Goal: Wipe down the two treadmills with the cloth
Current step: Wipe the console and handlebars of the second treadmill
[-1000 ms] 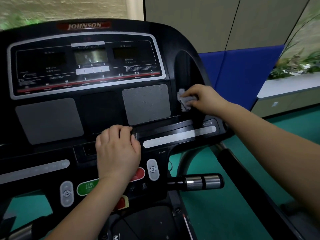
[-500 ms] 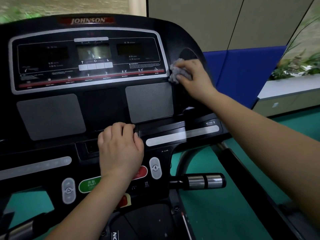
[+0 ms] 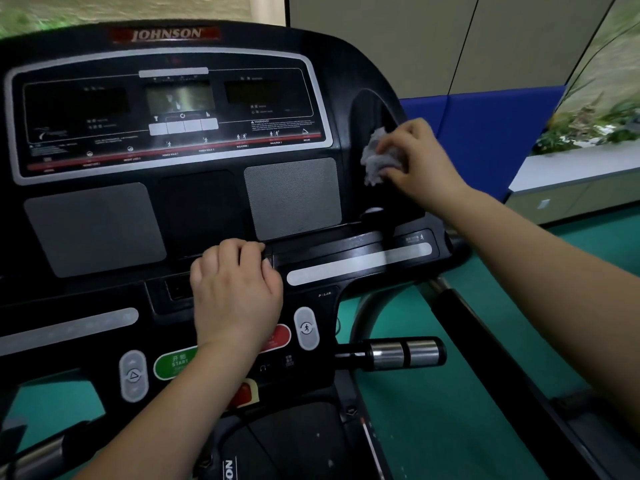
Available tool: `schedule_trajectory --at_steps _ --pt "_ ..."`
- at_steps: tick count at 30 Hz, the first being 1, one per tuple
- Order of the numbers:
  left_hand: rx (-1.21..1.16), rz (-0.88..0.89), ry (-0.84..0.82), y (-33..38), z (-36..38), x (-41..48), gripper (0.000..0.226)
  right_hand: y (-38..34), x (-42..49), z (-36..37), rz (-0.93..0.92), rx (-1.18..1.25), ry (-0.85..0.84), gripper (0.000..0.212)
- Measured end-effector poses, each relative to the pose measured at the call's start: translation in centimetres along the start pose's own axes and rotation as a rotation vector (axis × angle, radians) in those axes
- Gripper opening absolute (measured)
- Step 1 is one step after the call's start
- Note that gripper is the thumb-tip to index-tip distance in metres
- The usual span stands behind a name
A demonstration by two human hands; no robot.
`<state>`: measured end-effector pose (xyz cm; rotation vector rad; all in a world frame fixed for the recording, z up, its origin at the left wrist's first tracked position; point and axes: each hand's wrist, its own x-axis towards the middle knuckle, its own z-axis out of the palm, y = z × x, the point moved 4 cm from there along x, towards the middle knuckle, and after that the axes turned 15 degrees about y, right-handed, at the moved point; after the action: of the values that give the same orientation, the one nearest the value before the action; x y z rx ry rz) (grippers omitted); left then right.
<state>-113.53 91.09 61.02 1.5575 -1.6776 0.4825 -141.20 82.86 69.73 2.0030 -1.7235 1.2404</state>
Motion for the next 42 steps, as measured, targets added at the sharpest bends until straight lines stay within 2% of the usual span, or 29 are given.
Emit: schedule_trajectory --at_steps 2,3,12,17,22,24,28,30,32,34,37,40,42 --pt "-0.003 0.003 0.006 -0.1 0.0 0.0 0.034 0.2 -0.7 2.1 -0.121 -0.113 -0.155 0.03" --pt "-0.005 0.004 0.009 -0.1 0.0 0.0 0.034 0.5 -1.1 2.9 -0.125 -0.136 -0.248 0.032" --pt "-0.003 0.006 0.005 -0.1 0.0 0.0 0.035 0.8 -1.2 3.7 0.064 -0.202 -0.671 0.032" --pt "-0.004 0.004 0.013 0.0 0.0 0.0 0.037 0.3 -0.2 3.7 0.168 -0.159 -0.784 0.043" --pt "-0.008 0.006 0.029 0.0 0.1 0.0 0.035 0.2 -0.3 3.3 0.15 -0.077 -0.803 0.051" --pt "-0.008 0.012 0.03 0.0 0.1 0.1 0.034 0.4 -0.6 3.5 0.052 -0.176 -0.805 0.045" --pt "-0.005 0.017 0.036 -0.1 0.0 0.0 0.033 -1.1 -1.0 4.1 -0.241 -0.619 -0.863 0.039" --pt "-0.007 0.013 0.03 -0.1 0.1 0.0 0.033 -1.9 -1.3 4.4 -0.26 -0.677 -0.877 0.037" --pt "-0.005 0.005 0.02 -0.2 0.1 0.0 0.033 -2.0 -1.1 4.5 -0.182 -0.605 -0.863 0.032" --pt "-0.001 0.004 0.011 -0.1 0.0 0.0 0.034 -1.4 -1.0 4.3 -0.005 -0.329 -0.795 0.026" --pt "0.003 0.0 0.004 0.0 0.0 0.0 0.035 -0.9 -1.7 3.5 0.216 0.038 -0.748 0.038" --pt "0.004 -0.002 0.002 0.0 0.0 0.0 0.036 -0.7 -2.2 3.0 0.264 0.131 -0.766 0.042" --pt "0.006 -0.001 -0.006 0.0 0.1 0.0 0.036 -0.2 -2.1 3.1 0.23 0.071 -0.751 0.038"
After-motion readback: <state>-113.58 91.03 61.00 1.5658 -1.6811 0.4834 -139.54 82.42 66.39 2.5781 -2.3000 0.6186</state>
